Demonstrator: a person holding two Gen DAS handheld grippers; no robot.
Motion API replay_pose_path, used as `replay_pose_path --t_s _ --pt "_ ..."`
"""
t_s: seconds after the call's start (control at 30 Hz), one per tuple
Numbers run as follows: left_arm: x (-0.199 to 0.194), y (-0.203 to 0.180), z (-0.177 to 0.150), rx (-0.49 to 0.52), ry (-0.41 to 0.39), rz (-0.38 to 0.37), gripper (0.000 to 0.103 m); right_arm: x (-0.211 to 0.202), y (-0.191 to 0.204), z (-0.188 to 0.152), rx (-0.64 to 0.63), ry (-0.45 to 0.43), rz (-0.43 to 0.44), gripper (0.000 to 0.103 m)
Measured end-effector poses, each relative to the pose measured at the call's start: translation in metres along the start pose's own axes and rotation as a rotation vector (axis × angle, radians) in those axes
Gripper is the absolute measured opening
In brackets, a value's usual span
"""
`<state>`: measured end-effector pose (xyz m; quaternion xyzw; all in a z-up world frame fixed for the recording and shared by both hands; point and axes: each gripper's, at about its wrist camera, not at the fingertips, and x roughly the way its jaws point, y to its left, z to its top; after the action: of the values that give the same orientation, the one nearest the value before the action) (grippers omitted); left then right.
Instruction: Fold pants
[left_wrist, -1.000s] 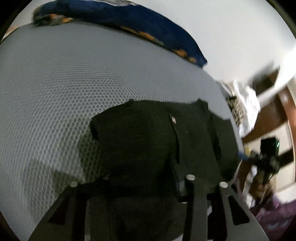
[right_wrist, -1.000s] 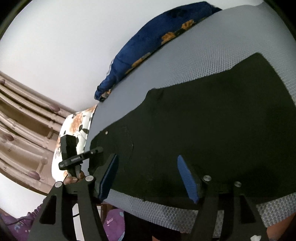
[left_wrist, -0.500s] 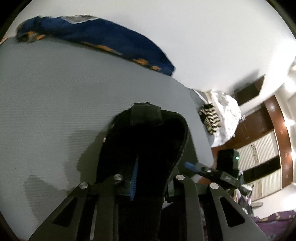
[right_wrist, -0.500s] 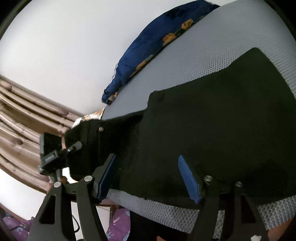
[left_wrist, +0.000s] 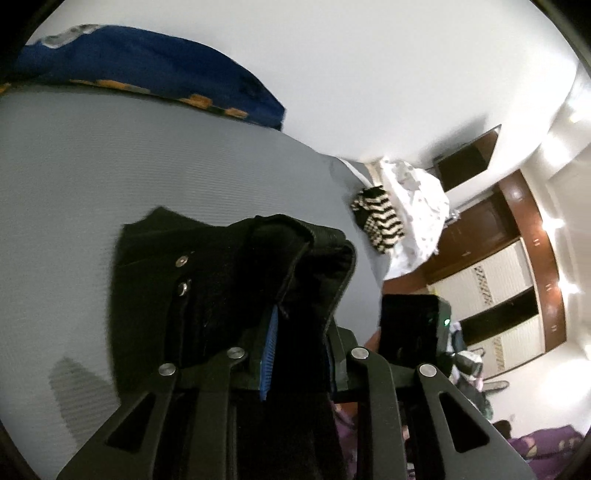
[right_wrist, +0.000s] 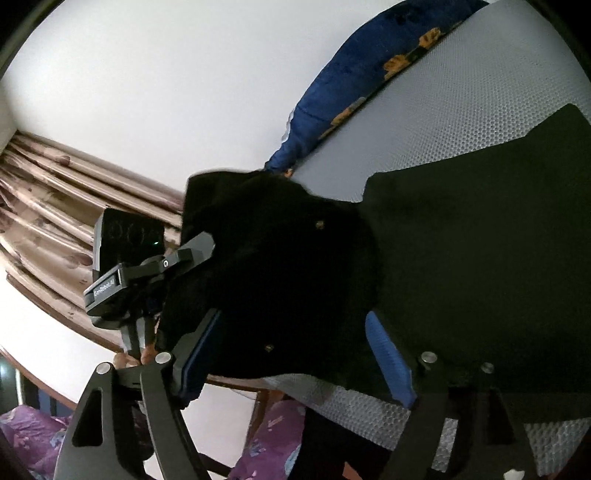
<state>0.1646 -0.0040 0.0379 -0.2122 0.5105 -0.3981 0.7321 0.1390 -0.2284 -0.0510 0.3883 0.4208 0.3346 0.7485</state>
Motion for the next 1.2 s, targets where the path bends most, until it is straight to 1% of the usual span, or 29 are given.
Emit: replay_pose_path --t_s 0.03,0.07,0.13,0.17,0.2,0.23,0.27,0.3,0.33,0.37,0.43,0.47,0.53,0.57,0.6,0.63,0.7,0.77,0.83,0.9,0.93,1.0,1.03,1.07,1.1,1.13,1.2 --pt "0.006 -0.005 0.003 -0.002 0.000 -0.025 0.016 0.000 0.002 0.002 -0.007 0.008 0.014 0.077" --pt "0.012 -0.013 0.006 -0.004 -0.003 -0.073 0.008 -0.002 0.003 0.003 -0.020 0.018 0.029 0.077" --pt "0.020 -0.038 0.015 0.051 -0.021 -0.102 0.006 -0.012 0.003 0.007 -0.045 0.010 0.020 0.077" --pt "0.028 -0.057 0.021 0.108 -0.036 -0.095 0.006 -0.022 -0.001 0.009 -0.047 -0.003 0.046 0.079" --pt "0.035 -0.064 0.025 0.124 -0.033 -0.109 0.006 -0.029 -0.005 0.012 -0.032 -0.015 0.048 0.082" --pt "0.047 -0.071 0.030 0.127 -0.015 -0.134 0.006 -0.035 -0.010 0.015 -0.019 -0.032 0.014 0.085" --pt "0.053 -0.075 0.033 0.131 -0.011 -0.146 0.006 -0.040 -0.018 0.019 -0.007 -0.050 -0.065 0.086" --pt "0.055 -0.078 0.036 0.148 -0.025 -0.131 0.006 -0.046 -0.025 0.020 0.009 -0.056 -0.094 0.086" --pt "0.054 -0.079 0.037 0.171 -0.034 -0.101 0.006 -0.052 -0.033 0.020 0.032 -0.058 -0.093 0.086" --pt "0.053 -0.078 0.037 0.191 -0.026 -0.068 0.007 -0.060 -0.041 0.017 0.056 -0.055 -0.086 0.086" --pt "0.049 -0.068 0.032 0.209 -0.016 0.023 0.011 -0.064 -0.049 0.014 0.068 -0.040 -0.085 0.087" --pt "0.048 -0.061 0.028 0.211 -0.007 0.065 0.012 -0.065 -0.053 0.012 0.082 -0.041 -0.095 0.087" --pt "0.047 -0.042 0.017 0.183 0.026 0.100 0.018 -0.062 -0.059 0.013 0.099 -0.041 -0.097 0.087" --pt "0.046 -0.033 0.010 0.171 0.042 0.131 0.019 -0.060 -0.060 0.012 0.100 -0.039 -0.097 0.087" --pt "0.046 -0.025 0.003 0.169 0.054 0.157 0.022 -0.060 -0.062 0.011 0.095 -0.037 -0.108 0.087" --pt "0.044 -0.017 -0.005 0.165 0.065 0.170 0.026 -0.059 -0.062 0.010 0.092 -0.029 -0.114 0.087" --pt "0.042 0.000 -0.020 0.130 0.079 0.179 0.028 -0.050 -0.066 0.007 0.089 0.015 -0.134 0.088" --pt "0.043 0.010 -0.032 0.112 0.090 0.191 0.033 -0.035 -0.060 0.004 0.039 0.044 -0.214 0.087" --pt "0.042 0.020 -0.040 0.085 0.095 0.183 0.040 -0.029 -0.056 0.001 0.002 0.061 -0.254 0.087" --pt "0.044 0.028 -0.046 0.050 0.096 0.169 0.042 -0.018 -0.054 -0.002 -0.007 0.084 -0.231 0.087" --pt "0.045 0.032 -0.046 0.032 0.096 0.163 0.043 -0.012 -0.053 -0.003 -0.003 0.090 -0.212 0.082" --pt "0.046 0.037 -0.047 0.004 0.092 0.154 0.044 -0.001 -0.053 -0.003 -0.006 0.122 -0.194 0.039" --pt "0.046 0.039 -0.048 -0.003 0.090 0.150 0.044 0.004 -0.053 -0.003 -0.005 0.143 -0.203 0.016" --pt "0.047 0.038 -0.047 -0.001 0.089 0.147 0.044 0.007 -0.053 -0.004 -0.012 0.140 -0.223 0.015" --pt "0.047 0.037 -0.047 0.010 0.087 0.150 0.044 0.008 -0.054 -0.004 -0.006 0.132 -0.219 0.014" --pt "0.049 0.033 -0.046 0.029 0.082 0.164 0.046 0.006 -0.056 -0.003 0.013 0.122 -0.208 0.012" --pt "0.053 0.026 -0.045 0.064 0.074 0.190 0.049 -0.006 -0.061 -0.001 0.080 0.082 -0.152 0.009"
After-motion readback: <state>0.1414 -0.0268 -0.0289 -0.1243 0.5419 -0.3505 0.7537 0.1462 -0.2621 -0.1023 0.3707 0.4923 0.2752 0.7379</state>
